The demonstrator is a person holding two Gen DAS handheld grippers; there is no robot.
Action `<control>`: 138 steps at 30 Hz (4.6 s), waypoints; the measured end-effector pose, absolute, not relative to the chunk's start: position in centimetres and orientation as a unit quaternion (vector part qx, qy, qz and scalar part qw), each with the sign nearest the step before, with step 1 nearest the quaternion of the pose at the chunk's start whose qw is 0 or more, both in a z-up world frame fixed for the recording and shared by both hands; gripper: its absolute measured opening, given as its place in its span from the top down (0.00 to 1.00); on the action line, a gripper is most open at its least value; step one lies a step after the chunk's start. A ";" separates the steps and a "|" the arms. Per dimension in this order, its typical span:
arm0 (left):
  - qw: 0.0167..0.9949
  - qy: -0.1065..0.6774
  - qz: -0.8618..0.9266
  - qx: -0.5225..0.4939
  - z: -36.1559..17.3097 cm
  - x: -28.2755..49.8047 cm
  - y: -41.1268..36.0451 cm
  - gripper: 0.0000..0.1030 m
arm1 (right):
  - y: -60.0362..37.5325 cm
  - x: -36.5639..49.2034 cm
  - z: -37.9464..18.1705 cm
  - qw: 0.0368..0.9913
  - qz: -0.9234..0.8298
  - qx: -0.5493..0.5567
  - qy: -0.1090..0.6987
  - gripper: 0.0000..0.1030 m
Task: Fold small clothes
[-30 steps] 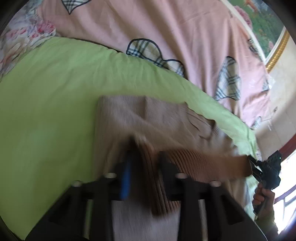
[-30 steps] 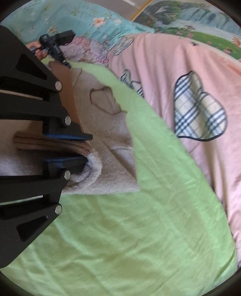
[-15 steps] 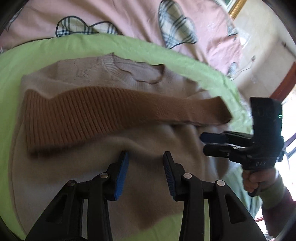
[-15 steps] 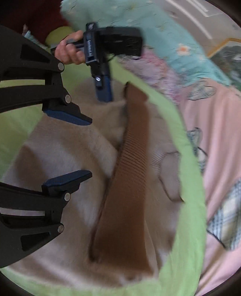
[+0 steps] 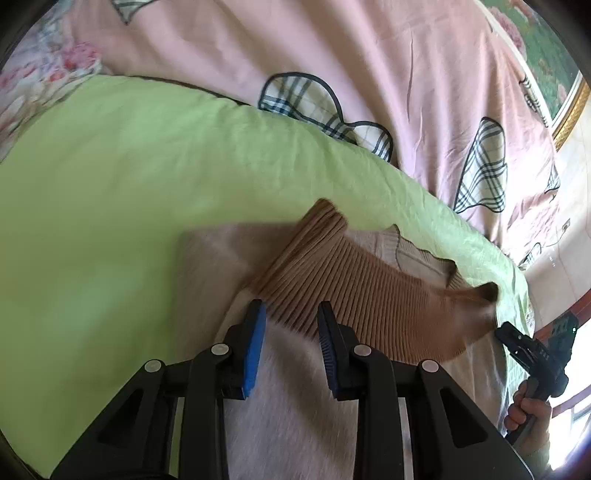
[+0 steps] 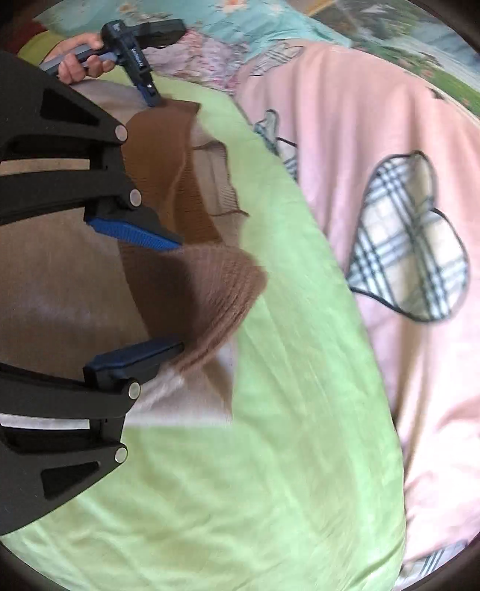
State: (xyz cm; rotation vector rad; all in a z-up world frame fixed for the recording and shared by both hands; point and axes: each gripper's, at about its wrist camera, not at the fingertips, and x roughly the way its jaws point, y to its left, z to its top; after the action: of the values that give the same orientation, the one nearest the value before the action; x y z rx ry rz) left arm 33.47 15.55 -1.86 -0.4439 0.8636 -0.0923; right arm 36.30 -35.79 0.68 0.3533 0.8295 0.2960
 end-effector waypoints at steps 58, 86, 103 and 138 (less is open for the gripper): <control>0.904 0.336 -0.070 -0.256 1.6 17.5 8.8 0.91 | -32.9 18.5 1.4 0.854 0.242 0.203 0.413 0.41; 0.891 0.383 -0.220 -0.107 1.6 19.6 -8.7 0.94 | -25.5 38.1 -0.6 0.723 0.388 0.272 0.502 0.82; 0.851 0.429 -0.299 -0.059 -1.9 22.4 -21.9 0.92 | -39.4 35.3 -1.1 0.800 0.280 0.216 0.484 0.84; 0.795 0.506 -0.234 -0.237 -4.3 30.0 -5.6 0.20 | -41.7 30.0 -1.4 0.819 0.229 0.230 0.473 0.11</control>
State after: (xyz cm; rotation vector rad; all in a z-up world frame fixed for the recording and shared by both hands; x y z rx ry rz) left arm 29.99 -5.58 -4.35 -0.5102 1.0882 -0.5022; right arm 30.04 -41.74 -1.38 0.4905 1.0067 0.4871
